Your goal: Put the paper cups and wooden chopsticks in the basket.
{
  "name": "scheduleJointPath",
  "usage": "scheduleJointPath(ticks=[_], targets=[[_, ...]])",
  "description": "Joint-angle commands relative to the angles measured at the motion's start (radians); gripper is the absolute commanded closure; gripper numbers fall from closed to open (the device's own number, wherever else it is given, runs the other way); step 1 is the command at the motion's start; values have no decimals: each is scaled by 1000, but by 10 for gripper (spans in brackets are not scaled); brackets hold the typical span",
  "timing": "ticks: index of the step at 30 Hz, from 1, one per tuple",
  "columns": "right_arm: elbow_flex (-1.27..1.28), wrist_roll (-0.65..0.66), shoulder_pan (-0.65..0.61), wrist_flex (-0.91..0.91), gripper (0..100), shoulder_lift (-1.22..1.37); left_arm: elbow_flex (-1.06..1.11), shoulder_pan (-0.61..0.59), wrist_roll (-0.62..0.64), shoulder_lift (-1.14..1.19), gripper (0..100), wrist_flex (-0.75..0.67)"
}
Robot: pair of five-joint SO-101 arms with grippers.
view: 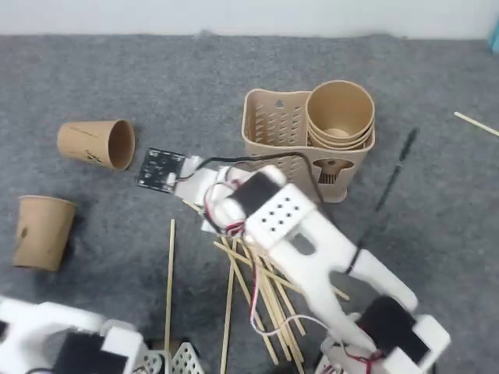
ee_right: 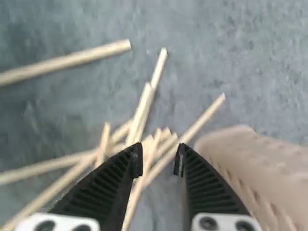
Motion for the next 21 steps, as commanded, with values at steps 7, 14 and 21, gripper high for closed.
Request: scheduleJointPath(ticks=[7,14,21], targets=[[-11,-121,-33,-183,864,188,-119,-37,-6,57,834,-29],[-12,-121,-31,-246,864,292,-117,-29,-6,57,834,-31],[-17,-121,-30,-294,866,363,-116,-32,-6,58,834,-32]])
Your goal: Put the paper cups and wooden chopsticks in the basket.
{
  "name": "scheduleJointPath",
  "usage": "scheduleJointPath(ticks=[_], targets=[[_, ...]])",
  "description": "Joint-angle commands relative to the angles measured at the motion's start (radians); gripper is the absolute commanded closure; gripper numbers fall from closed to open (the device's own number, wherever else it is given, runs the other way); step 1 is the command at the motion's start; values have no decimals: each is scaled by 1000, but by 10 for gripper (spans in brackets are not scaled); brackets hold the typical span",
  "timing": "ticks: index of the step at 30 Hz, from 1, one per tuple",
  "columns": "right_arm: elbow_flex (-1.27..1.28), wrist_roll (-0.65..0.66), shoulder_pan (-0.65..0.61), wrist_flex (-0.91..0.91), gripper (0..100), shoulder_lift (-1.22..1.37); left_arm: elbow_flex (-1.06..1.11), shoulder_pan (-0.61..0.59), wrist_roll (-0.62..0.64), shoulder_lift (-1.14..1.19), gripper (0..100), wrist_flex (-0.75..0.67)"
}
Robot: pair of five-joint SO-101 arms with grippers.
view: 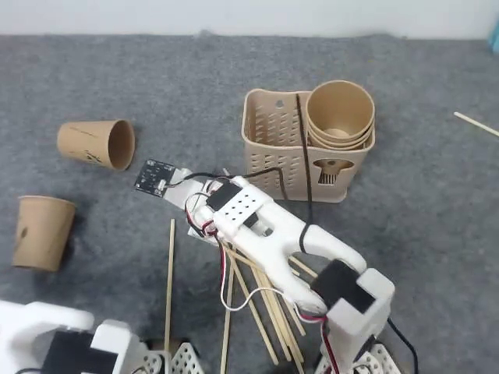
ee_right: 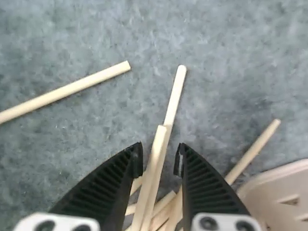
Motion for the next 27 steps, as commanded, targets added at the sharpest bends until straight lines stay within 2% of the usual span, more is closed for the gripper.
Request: scheduleJointPath(ticks=[1,7,11,15,27], targets=[[-28,-11,-7,-18,868,2,-38,-2,-6,-5,834,-28],[-74,-11,28,-15,882,50,-38,-5,-6,-5,834,-28],[-94,-11,33,-8,991,54,-38,-6,-6,-5,834,-28],[-84,-9,35,-2,991,12,-38,-6,-6,-5,834,-28],[-87,-5,30,206,990,-265,-44,-9,-11,-6,834,-28]])
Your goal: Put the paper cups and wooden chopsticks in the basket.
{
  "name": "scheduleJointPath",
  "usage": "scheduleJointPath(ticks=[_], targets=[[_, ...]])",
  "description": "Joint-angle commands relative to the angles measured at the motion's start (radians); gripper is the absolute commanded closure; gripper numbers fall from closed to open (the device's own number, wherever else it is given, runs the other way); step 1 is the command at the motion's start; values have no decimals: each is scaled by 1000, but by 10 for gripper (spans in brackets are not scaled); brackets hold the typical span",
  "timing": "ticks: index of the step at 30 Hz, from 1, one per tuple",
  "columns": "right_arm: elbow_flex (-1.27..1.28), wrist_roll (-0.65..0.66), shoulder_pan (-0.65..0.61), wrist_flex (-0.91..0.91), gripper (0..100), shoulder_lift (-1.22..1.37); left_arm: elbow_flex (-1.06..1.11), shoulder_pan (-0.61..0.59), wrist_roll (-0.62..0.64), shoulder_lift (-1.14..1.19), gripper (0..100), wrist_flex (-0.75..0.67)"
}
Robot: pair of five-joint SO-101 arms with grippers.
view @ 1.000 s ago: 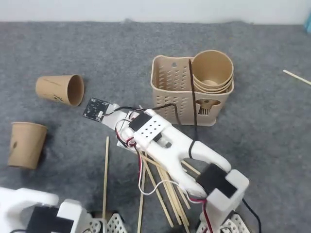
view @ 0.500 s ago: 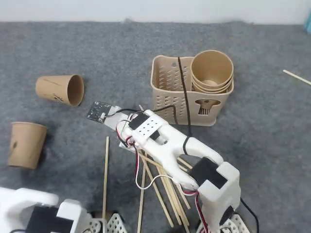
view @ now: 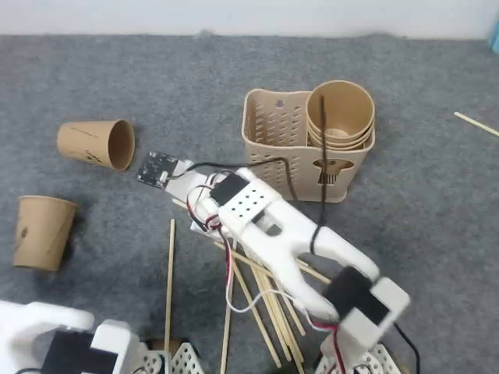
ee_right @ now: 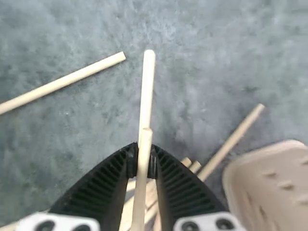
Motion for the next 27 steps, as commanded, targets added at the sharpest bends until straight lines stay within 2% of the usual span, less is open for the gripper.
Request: scheduleJointPath(ticks=[1,7,11,13,20,24,27], targets=[[-55,-5,12,59,990,-168,-45,-18,-11,-6,834,-28],[-52,-12,18,-25,990,-426,-44,-26,-11,-6,834,-29],[-51,-14,18,-156,990,-579,-44,-28,-11,-6,834,-29],[-51,-63,28,-226,990,-642,-45,-28,-11,-6,834,-29],[-58,-373,156,-361,990,-816,-44,-26,-11,-6,834,-29],[-51,-400,222,-344,990,-903,-41,-20,-11,-6,834,-28],[-51,-400,351,-314,990,-998,-38,-20,-11,-11,834,-25]])
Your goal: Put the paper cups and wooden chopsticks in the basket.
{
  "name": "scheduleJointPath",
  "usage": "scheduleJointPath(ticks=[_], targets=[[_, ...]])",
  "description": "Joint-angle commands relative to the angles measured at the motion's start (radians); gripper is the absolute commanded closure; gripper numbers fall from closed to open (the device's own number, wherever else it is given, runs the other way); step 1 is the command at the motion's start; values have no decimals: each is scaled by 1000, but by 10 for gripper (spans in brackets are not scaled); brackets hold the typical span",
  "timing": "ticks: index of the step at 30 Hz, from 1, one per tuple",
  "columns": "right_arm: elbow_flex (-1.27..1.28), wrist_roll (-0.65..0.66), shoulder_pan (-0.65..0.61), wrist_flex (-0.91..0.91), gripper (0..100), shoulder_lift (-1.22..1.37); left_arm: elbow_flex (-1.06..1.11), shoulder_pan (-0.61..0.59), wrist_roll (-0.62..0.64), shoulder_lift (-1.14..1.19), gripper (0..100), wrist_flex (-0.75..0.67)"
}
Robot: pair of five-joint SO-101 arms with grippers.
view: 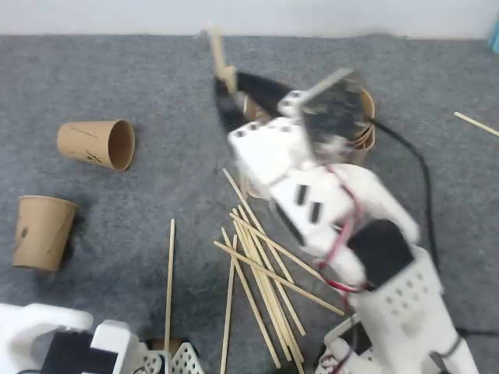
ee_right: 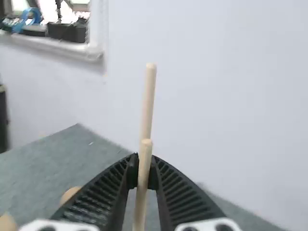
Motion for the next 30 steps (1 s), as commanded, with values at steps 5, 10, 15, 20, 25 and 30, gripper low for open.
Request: scheduleJointPath(ticks=[5,10,15,20,25,30], targets=[[-29,-37,452,2,990,-268,-47,34,-9,-14,834,26],[160,-218,872,-189,990,-372,-120,167,-6,-69,834,221],[486,-310,1178,-575,990,-390,-133,397,5,-255,835,493],[753,-315,1291,-1020,990,-314,8,674,114,-543,835,583],[772,-319,1336,-1234,990,-97,272,942,121,-819,835,585],[666,-316,1351,-1382,990,193,447,1036,121,-1056,835,589]])
